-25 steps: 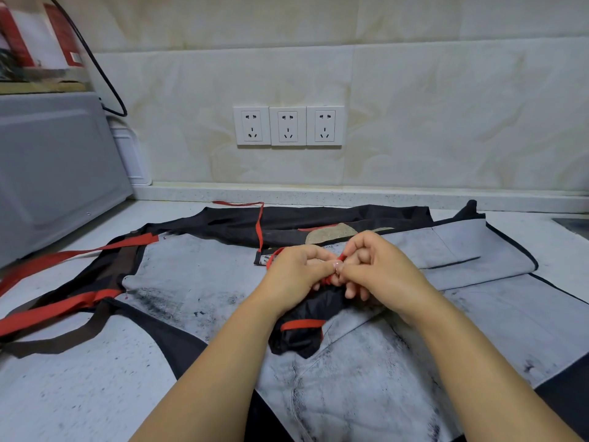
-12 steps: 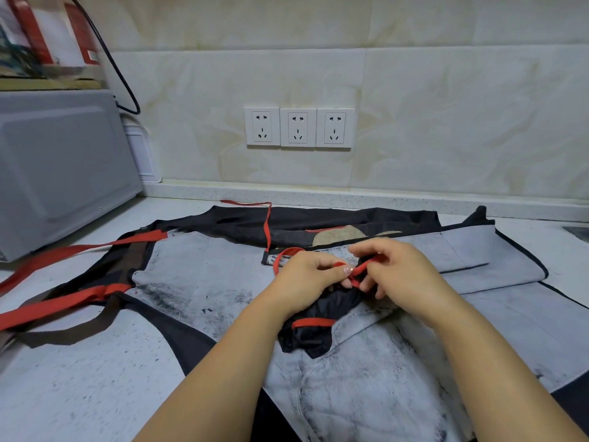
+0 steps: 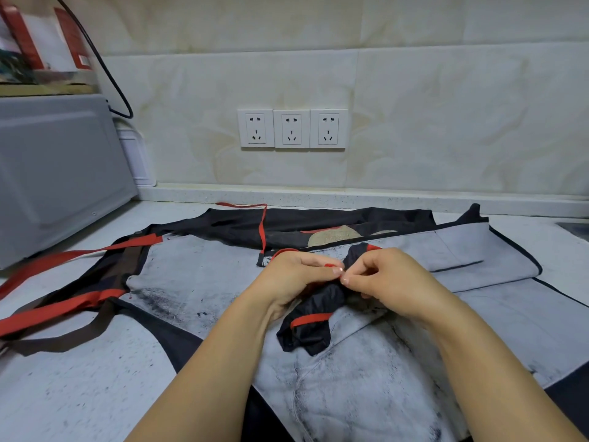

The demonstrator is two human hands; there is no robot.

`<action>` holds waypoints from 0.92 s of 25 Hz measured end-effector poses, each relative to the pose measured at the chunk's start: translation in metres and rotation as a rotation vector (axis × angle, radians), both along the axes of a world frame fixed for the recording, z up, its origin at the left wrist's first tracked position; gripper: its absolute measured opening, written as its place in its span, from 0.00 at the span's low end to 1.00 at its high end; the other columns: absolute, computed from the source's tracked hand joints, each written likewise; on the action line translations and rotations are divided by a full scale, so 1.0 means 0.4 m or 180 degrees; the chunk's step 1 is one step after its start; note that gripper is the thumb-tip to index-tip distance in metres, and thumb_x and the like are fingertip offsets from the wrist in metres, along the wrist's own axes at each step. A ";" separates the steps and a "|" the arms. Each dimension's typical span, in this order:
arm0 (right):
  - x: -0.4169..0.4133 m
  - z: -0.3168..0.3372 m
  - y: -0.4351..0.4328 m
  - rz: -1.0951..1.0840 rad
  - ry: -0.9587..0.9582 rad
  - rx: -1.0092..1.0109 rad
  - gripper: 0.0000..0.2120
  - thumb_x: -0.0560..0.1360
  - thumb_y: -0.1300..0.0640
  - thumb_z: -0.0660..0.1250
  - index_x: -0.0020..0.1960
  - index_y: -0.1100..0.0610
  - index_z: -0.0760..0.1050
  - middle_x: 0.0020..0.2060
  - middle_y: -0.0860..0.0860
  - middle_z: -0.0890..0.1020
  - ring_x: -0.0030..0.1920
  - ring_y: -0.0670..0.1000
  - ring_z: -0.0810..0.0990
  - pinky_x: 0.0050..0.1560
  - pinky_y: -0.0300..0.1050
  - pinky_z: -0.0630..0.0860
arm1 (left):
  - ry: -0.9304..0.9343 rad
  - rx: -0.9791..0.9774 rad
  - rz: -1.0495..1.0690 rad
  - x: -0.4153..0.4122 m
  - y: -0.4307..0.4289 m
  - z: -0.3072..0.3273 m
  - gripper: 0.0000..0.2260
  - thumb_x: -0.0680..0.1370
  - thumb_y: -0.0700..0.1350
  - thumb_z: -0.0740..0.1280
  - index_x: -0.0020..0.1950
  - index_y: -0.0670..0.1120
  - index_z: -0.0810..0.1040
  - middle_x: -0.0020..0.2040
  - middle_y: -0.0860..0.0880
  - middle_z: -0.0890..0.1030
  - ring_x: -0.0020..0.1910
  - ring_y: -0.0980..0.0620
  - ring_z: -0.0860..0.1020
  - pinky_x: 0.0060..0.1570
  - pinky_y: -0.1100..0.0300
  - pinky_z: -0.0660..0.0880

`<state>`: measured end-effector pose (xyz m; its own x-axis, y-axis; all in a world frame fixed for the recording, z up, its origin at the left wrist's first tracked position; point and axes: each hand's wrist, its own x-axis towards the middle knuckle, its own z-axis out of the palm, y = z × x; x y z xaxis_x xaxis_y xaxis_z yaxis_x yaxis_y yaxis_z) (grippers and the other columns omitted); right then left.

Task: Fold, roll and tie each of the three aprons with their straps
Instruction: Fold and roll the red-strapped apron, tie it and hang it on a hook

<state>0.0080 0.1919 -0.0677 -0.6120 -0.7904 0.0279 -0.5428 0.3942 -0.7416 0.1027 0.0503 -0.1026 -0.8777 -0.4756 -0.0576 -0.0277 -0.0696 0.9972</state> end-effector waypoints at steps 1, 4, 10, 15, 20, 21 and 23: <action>-0.002 -0.001 0.001 0.0020 0.0059 0.0049 0.07 0.72 0.53 0.72 0.36 0.51 0.81 0.37 0.48 0.84 0.36 0.46 0.78 0.39 0.41 0.74 | 0.0062 -0.0010 0.0003 0.001 0.001 0.001 0.06 0.72 0.33 0.72 0.48 0.37 0.84 0.41 0.45 0.84 0.40 0.55 0.81 0.42 0.67 0.75; -0.009 -0.004 -0.002 -0.0032 0.0396 0.0130 0.08 0.72 0.53 0.70 0.33 0.49 0.80 0.34 0.46 0.82 0.35 0.42 0.76 0.38 0.40 0.72 | 0.0069 -0.0542 0.0090 0.003 0.008 0.005 0.06 0.71 0.31 0.73 0.43 0.40 0.84 0.38 0.48 0.84 0.39 0.56 0.80 0.43 0.68 0.75; -0.024 -0.036 -0.033 0.0146 0.1463 0.0029 0.18 0.78 0.62 0.58 0.58 0.45 0.80 0.71 0.42 0.66 0.73 0.47 0.55 0.72 0.44 0.54 | -0.0030 -0.1609 0.0248 0.013 0.018 0.019 0.08 0.71 0.35 0.73 0.41 0.48 0.84 0.37 0.53 0.84 0.33 0.59 0.76 0.41 0.66 0.73; -0.026 -0.047 -0.033 0.0232 0.1007 0.0365 0.13 0.79 0.56 0.59 0.57 0.53 0.81 0.60 0.46 0.73 0.64 0.48 0.66 0.66 0.47 0.65 | -0.0284 -0.2807 0.0774 -0.003 0.045 0.017 0.11 0.68 0.39 0.70 0.35 0.55 0.73 0.34 0.53 0.78 0.33 0.57 0.74 0.40 0.54 0.75; -0.024 -0.054 -0.046 -0.0086 0.0624 0.0188 0.14 0.76 0.56 0.60 0.39 0.63 0.79 0.41 0.59 0.80 0.44 0.57 0.77 0.48 0.53 0.75 | -0.0286 -0.3381 0.0973 -0.019 0.058 0.004 0.09 0.73 0.39 0.67 0.48 0.53 0.76 0.41 0.60 0.73 0.40 0.60 0.71 0.44 0.57 0.72; -0.027 -0.056 -0.041 -0.0145 0.0452 0.0095 0.13 0.76 0.56 0.61 0.39 0.61 0.80 0.37 0.57 0.80 0.40 0.56 0.77 0.45 0.51 0.75 | -0.0304 -0.3262 0.0983 -0.021 0.050 0.001 0.08 0.73 0.40 0.69 0.48 0.53 0.77 0.40 0.60 0.74 0.38 0.61 0.72 0.46 0.57 0.74; -0.030 -0.059 -0.034 -0.0254 0.0078 -0.0217 0.09 0.77 0.57 0.64 0.42 0.54 0.83 0.37 0.48 0.83 0.40 0.48 0.79 0.47 0.46 0.75 | -0.0281 -0.3066 0.1019 -0.022 0.038 -0.004 0.06 0.72 0.43 0.74 0.42 0.53 0.78 0.35 0.59 0.75 0.35 0.61 0.73 0.44 0.59 0.75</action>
<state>-0.0041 0.1783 -0.0912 -0.6714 -0.7349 0.0957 -0.5300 0.3858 -0.7551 0.0940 0.0657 -0.1040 -0.7123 -0.5657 0.4155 -0.2248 0.7446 0.6285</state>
